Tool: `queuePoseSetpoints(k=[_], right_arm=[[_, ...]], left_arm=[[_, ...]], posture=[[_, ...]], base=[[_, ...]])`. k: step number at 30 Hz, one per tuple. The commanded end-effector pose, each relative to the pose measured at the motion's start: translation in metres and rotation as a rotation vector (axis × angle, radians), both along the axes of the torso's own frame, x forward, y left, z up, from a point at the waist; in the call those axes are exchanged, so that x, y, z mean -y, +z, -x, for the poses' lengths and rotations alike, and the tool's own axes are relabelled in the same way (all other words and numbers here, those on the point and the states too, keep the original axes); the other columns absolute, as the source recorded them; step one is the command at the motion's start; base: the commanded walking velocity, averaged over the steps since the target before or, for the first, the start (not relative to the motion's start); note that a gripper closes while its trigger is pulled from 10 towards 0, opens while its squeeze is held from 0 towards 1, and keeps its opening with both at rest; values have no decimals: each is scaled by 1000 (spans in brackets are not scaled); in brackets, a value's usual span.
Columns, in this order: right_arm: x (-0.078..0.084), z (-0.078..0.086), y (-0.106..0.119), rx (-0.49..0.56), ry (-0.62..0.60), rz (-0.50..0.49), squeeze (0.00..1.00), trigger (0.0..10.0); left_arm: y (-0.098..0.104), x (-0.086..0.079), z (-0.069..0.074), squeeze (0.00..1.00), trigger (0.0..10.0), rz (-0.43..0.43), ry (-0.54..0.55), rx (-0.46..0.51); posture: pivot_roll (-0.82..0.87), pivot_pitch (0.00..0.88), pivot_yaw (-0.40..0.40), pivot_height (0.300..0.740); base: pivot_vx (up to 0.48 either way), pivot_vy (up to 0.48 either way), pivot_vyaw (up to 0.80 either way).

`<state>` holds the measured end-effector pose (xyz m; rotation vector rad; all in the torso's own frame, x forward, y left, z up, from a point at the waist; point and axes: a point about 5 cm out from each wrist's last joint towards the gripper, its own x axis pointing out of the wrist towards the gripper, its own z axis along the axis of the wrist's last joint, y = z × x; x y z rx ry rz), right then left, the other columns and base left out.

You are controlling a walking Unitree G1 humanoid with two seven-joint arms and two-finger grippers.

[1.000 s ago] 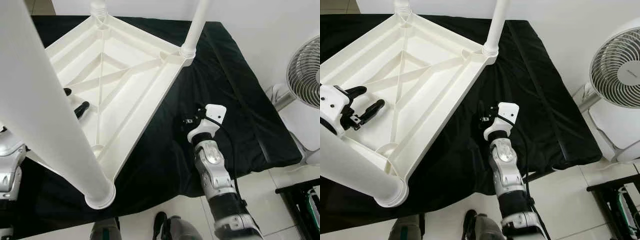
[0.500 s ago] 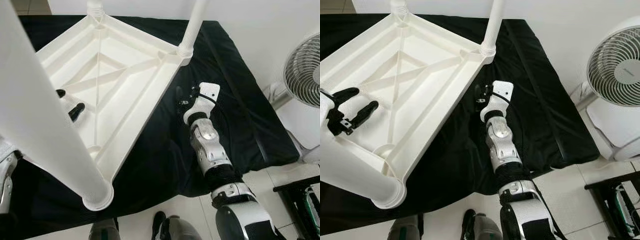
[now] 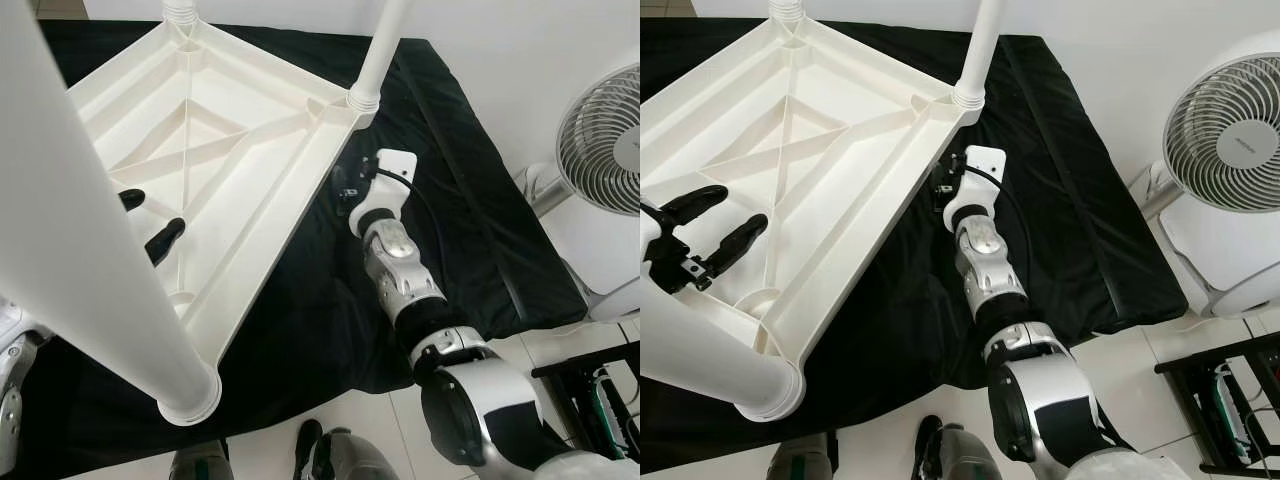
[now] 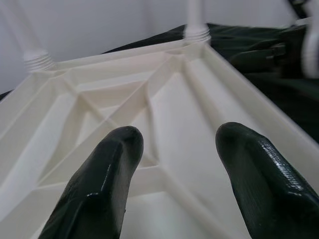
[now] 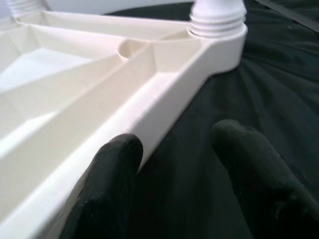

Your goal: Building children table

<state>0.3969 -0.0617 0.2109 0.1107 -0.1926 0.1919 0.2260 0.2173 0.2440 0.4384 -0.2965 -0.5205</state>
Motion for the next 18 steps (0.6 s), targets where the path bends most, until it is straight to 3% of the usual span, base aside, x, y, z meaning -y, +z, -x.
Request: queuePoseSetpoints(k=[1, 9, 18], right_arm=[[-4, -1, -5, -25, 43, 14, 0, 10000], [-12, -3, 0, -27, 96, 31, 0, 10000], [-42, 0, 4, -37, 259, 92, 0, 10000]], left_arm=[[5, 2, 6, 0, 10000, 80, 119, 45], [7, 10, 14, 0, 10000, 109, 121, 40], [12, 37, 23, 0, 10000, 181, 63, 23]], posture=[[387, 311, -178, 740], [394, 321, -181, 740], [403, 333, -178, 740]], base=[[0, 0, 0], [0, 0, 0], [0, 0, 0]])
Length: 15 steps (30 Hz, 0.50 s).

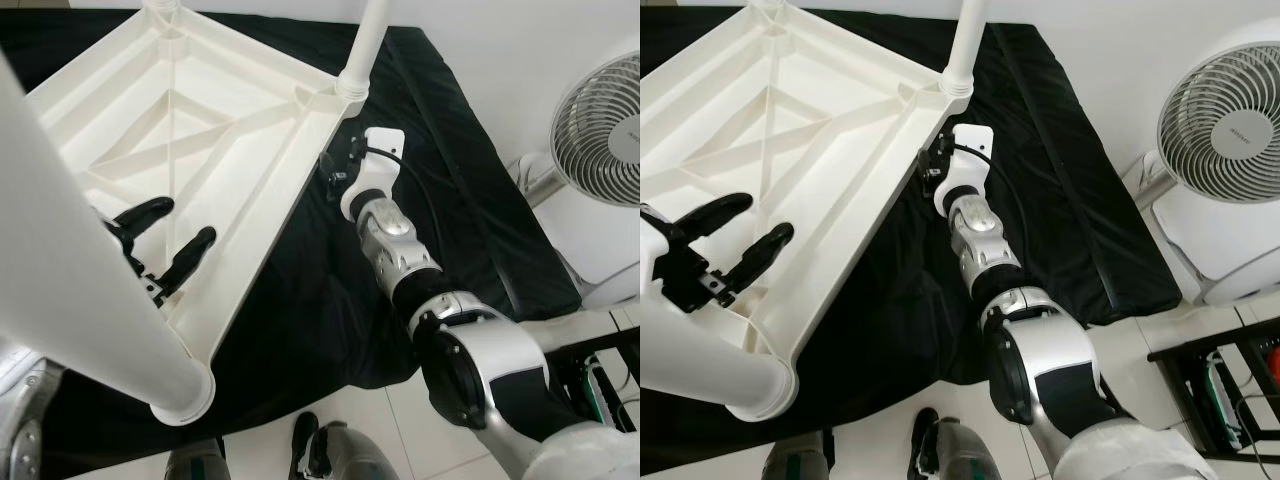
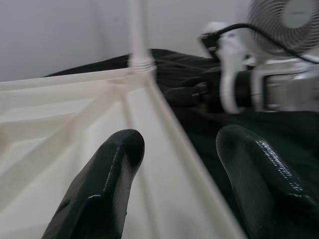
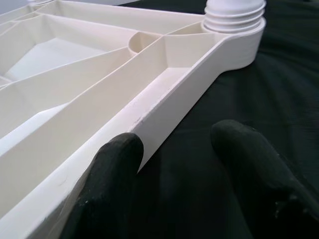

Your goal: Building children table

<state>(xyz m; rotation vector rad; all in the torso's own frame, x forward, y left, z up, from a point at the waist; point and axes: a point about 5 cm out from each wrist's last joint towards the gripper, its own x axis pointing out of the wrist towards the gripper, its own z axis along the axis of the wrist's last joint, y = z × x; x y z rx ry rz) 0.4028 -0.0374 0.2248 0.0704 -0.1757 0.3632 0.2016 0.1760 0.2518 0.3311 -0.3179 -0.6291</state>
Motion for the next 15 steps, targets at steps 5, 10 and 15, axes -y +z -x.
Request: queuePoseSetpoints(k=[5, 10, 15], right_arm=[[-28, 9, -8, -25, 161, 52, 0, 10000], [-40, 14, -5, -3, 247, 43, 0, 10000], [-36, 13, -3, 9, 250, 24, 0, 10000]], left_arm=[[5, 0, -2, 0, 10000, 99, 175, 35], [8, 6, -3, 0, 10000, 118, 163, 36], [8, 10, -5, 0, 10000, 135, 158, 32]], posture=[[398, 331, -176, 740], [389, 327, -170, 740], [365, 315, -152, 740]], base=[[0, 0, 0], [0, 0, 0], [0, 0, 0]])
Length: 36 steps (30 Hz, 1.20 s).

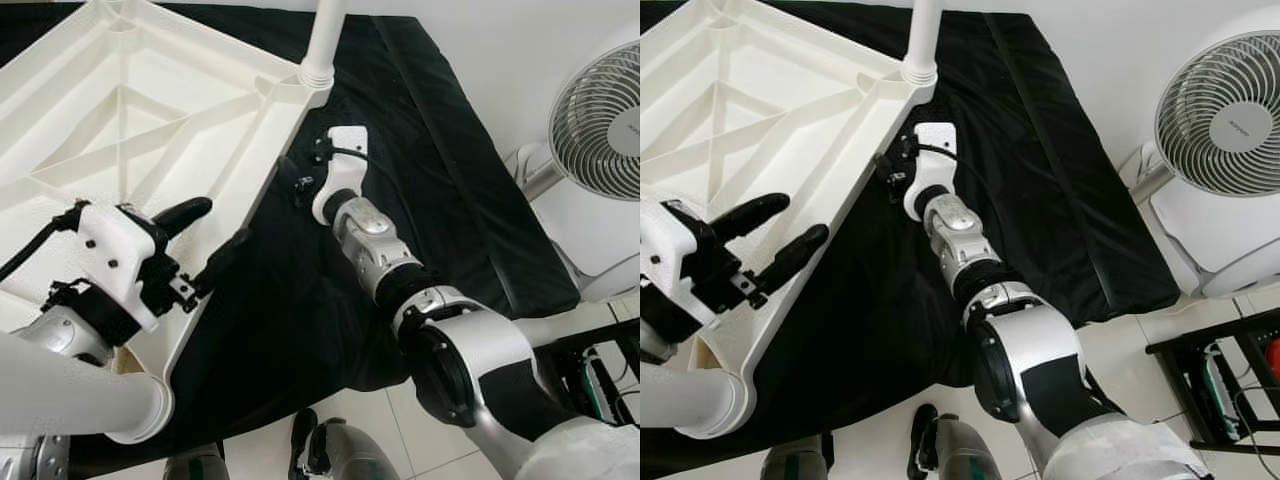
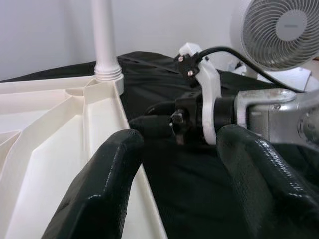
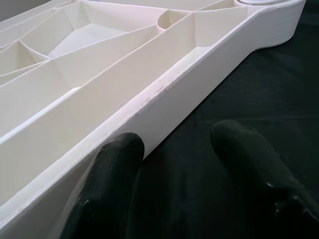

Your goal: Building children table

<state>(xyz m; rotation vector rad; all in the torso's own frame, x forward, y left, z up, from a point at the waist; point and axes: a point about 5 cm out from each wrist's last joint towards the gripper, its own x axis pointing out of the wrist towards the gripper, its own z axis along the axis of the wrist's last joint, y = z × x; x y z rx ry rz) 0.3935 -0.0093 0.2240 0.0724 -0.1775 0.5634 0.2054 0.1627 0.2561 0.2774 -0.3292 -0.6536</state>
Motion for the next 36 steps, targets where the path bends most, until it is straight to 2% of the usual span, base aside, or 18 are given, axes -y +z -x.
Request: queuePoseSetpoints(k=[1, 8, 10, 14, 16, 18, 21, 25, 33, 35, 36], right_arm=[[-5, 3, -3, 2, 38, 11, 0, 10000], [-1, 0, 1, 1, 15, -1, 0, 10000], [-9, 2, 5, 0, 53, -9, 0, 10000], [-21, 6, 7, -2, 108, -7, 0, 10000], [-21, 6, 7, -2, 108, -7, 0, 10000], [-32, 10, 8, 0, 146, 15, 0, 10000], [-32, 10, 8, 0, 146, 15, 0, 10000], [-46, 14, 10, -17, 168, 47, 0, 10000], [-47, 14, 11, -16, 155, 52, 0, 10000], [-33, 8, 10, -15, 105, 41, 0, 10000], [-33, 8, 10, -15, 105, 41, 0, 10000]], left_arm=[[5, -1, -2, 0, 10000, 92, 192, 35], [9, 4, -7, 0, 10000, 123, 189, 34], [13, 13, -11, 0, 10000, 171, 172, 37], [17, 24, -13, 0, 10000, 216, 146, 36], [17, 24, -13, 0, 10000, 216, 146, 36], [20, 32, -15, 0, 10000, 253, 133, 33], [20, 32, -15, 0, 10000, 253, 133, 33], [21, 42, -16, 0, 10000, 287, 122, 17], [22, 47, -18, 0, 10000, 307, 135, 7], [21, 46, -21, 0, 10000, 296, 150, 10], [21, 46, -21, 0, 10000, 296, 150, 10]], posture=[[365, 315, -152, 740], [357, 305, -129, 740], [359, 304, -124, 740], [361, 307, -121, 740], [361, 307, -121, 740], [363, 311, -120, 740], [363, 311, -120, 740], [362, 325, -118, 740], [354, 330, -115, 740], [355, 330, -118, 740], [355, 330, -118, 740]], base=[[0, 0, 0], [0, 0, 0], [0, 0, 0], [0, 0, 0], [0, 0, 0], [0, 0, 0], [0, 0, 0], [0, 0, 0], [0, 0, 0], [0, 0, 0], [0, 0, 0]])
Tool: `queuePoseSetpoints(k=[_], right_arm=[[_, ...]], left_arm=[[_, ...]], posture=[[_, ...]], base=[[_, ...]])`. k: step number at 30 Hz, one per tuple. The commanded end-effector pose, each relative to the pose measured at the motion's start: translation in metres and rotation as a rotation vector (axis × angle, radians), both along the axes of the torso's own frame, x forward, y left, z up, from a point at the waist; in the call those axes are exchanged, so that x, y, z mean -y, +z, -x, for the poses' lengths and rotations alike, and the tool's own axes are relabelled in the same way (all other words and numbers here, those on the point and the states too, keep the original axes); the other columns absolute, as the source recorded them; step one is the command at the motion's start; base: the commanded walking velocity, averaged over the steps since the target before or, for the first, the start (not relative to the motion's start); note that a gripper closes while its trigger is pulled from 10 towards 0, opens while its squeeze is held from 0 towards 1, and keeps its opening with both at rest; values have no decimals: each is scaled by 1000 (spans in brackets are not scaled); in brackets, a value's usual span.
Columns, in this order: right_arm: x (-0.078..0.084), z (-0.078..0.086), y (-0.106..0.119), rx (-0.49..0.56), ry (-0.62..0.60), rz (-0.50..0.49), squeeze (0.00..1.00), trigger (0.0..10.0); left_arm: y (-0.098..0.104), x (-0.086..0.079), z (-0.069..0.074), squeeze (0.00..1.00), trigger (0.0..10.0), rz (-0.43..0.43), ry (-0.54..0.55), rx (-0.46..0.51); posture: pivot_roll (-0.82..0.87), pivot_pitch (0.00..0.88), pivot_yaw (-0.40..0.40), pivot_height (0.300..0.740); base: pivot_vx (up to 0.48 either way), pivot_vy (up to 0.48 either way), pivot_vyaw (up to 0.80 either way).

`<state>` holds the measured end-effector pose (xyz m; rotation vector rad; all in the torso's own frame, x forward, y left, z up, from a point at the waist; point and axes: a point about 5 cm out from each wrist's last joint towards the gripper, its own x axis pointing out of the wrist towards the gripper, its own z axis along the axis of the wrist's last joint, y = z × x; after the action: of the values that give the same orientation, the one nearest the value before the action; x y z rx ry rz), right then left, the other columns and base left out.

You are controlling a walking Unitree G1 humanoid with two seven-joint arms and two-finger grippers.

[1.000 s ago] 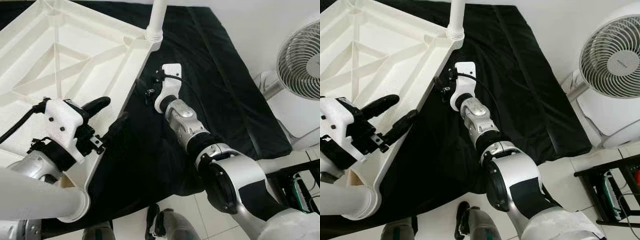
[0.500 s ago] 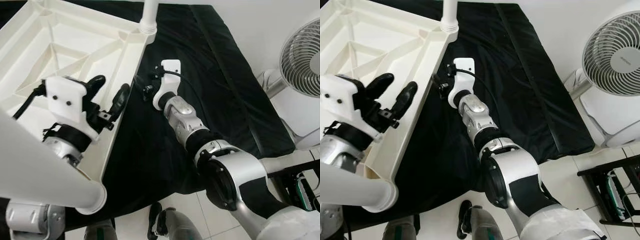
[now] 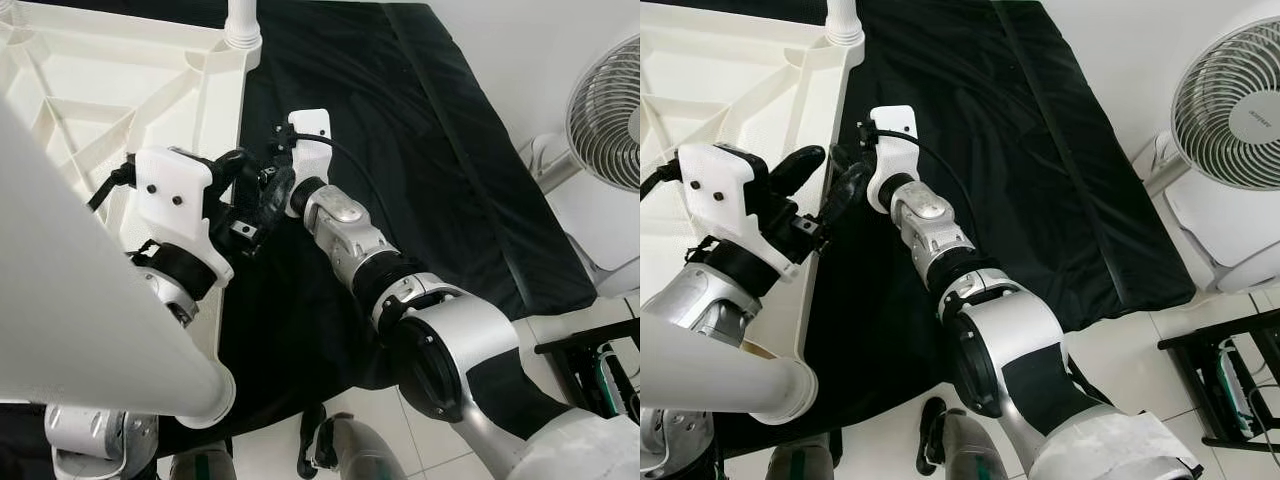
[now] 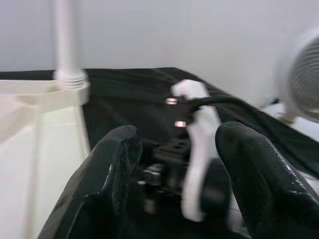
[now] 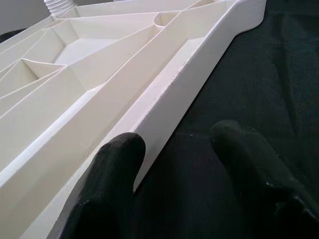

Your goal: Building children table

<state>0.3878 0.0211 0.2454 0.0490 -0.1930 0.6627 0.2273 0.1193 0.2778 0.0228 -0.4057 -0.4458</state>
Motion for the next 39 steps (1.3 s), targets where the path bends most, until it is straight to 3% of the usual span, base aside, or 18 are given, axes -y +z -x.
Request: queuePoseSetpoints(k=[1, 8, 9, 12, 18, 20, 22, 27, 39], right_arm=[[4, 0, -13, -41, -15, 14, 0, 10000], [43, -11, -15, 9, -151, -14, 0, 10000], [43, -11, -15, 9, -151, -14, 0, 10000], [58, -12, -17, 64, -187, -19, 0, 10000], [68, -10, -20, 104, -187, -31, 0, 10000], [79, -4, -29, 143, -182, -41, 0, 10000], [79, -4, -29, 143, -182, -41, 0, 10000], [97, 16, -42, 198, -170, -100, 0, 10000], [123, 44, -39, 233, -222, -200, 0, 10000]], left_arm=[[-1, 1, 0, 0, 10000, -5, 4, 1], [-9, -28, -11, 0, 10000, -107, 47, -18], [-9, -28, -11, 0, 10000, -107, 47, -18], [-13, -46, -17, 0, 10000, -215, 48, -21], [-13, -58, -26, 0, 10000, -281, 45, -25], [-13, -68, -35, 0, 10000, -346, 38, -17], [-13, -68, -35, 0, 10000, -346, 38, -17], [-17, -90, -46, 0, 10000, -461, 30, -1], [-21, -120, -51, 0, 10000, -554, 16, -17]], posture=[[355, 330, -118, 740], [326, 323, -110, 740], [326, 323, -110, 740], [306, 312, -99, 740], [300, 303, -98, 740], [301, 288, -97, 740], [301, 288, -97, 740], [286, 265, -94, 740], [276, 236, -103, 740]], base=[[0, 0, 0], [0, 0, 0], [0, 0, 0], [0, 0, 0], [0, 0, 0], [0, 0, 0], [0, 0, 0], [0, 0, 0], [0, 0, 0]])
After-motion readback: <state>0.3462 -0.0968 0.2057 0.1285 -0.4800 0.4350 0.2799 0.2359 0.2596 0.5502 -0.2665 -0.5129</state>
